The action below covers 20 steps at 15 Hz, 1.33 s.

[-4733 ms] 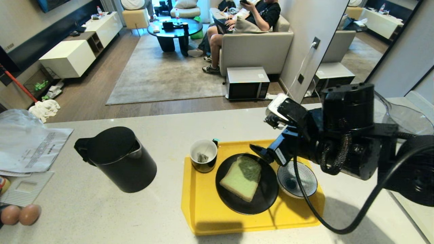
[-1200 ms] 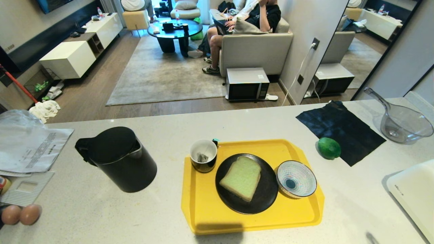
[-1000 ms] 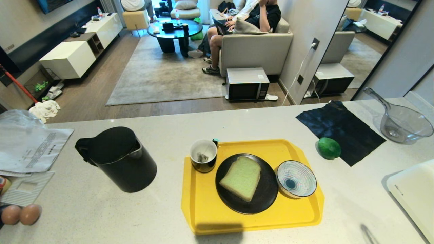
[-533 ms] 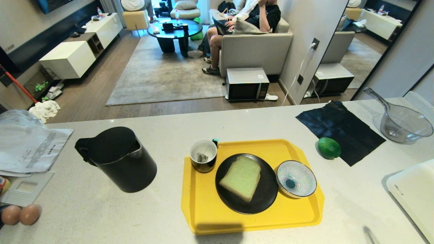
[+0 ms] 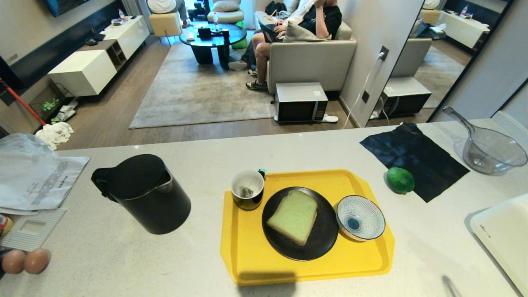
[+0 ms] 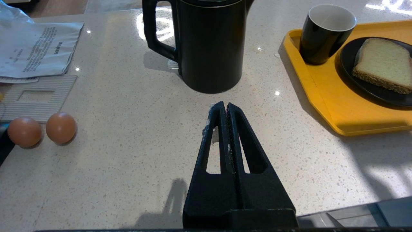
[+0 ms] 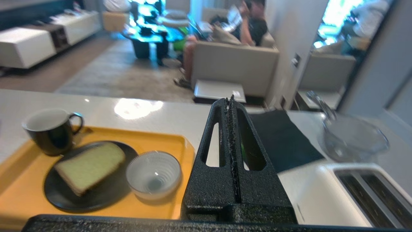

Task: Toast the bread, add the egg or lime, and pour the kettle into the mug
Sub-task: Pick up the egg

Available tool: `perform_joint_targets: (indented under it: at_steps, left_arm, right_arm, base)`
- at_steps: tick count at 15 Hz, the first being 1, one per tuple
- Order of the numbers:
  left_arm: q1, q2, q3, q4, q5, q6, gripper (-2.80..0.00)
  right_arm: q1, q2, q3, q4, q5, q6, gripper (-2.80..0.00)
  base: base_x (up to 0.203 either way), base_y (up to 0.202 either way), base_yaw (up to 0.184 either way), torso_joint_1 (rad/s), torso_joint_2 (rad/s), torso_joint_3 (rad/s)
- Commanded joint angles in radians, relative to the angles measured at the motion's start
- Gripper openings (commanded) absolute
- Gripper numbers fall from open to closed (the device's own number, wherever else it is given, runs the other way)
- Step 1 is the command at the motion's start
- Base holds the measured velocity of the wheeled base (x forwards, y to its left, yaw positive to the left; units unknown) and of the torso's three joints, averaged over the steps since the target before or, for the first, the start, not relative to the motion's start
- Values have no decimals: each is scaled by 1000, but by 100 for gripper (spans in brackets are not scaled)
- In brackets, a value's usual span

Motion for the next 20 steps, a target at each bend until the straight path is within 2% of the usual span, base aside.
perform_joint_targets:
  at_steps: [1, 4, 6, 8, 11, 15, 20]
  left_arm:
    - [1, -1, 17, -1, 0, 0, -280]
    - [1, -1, 17, -1, 0, 0, -280]
    - [0, -1, 17, -1, 0, 0, -280]
    - [0, -1, 17, -1, 0, 1, -280]
    - [0, -1, 17, -1, 0, 1, -280]
    - [0, -1, 17, -1, 0, 0, -280]
    - [0, -1, 17, -1, 0, 1, -280]
  right_arm:
    - [-6, 4, 0, 46, -15, 3, -280]
    - [-7, 4, 1, 133, -31, 5, -280]
    - [-7, 5, 1, 210, -75, 11, -280]
    - [-53, 5, 0, 242, -101, 24, -280]
    - [-123, -94, 0, 307, -11, 26, -280]
    - [-149, -270, 0, 380, 113, 22, -280]
    - [-151, -269, 0, 394, 115, 23, -280]
  base:
    - [0, 0, 0, 0, 0, 0]
    - [0, 0, 0, 0, 0, 0]
    - [0, 0, 0, 0, 0, 0]
    - [0, 0, 0, 0, 0, 0]
    - [0, 0, 0, 0, 0, 0]
    - [0, 0, 0, 0, 0, 0]
    - [0, 0, 0, 0, 0, 0]
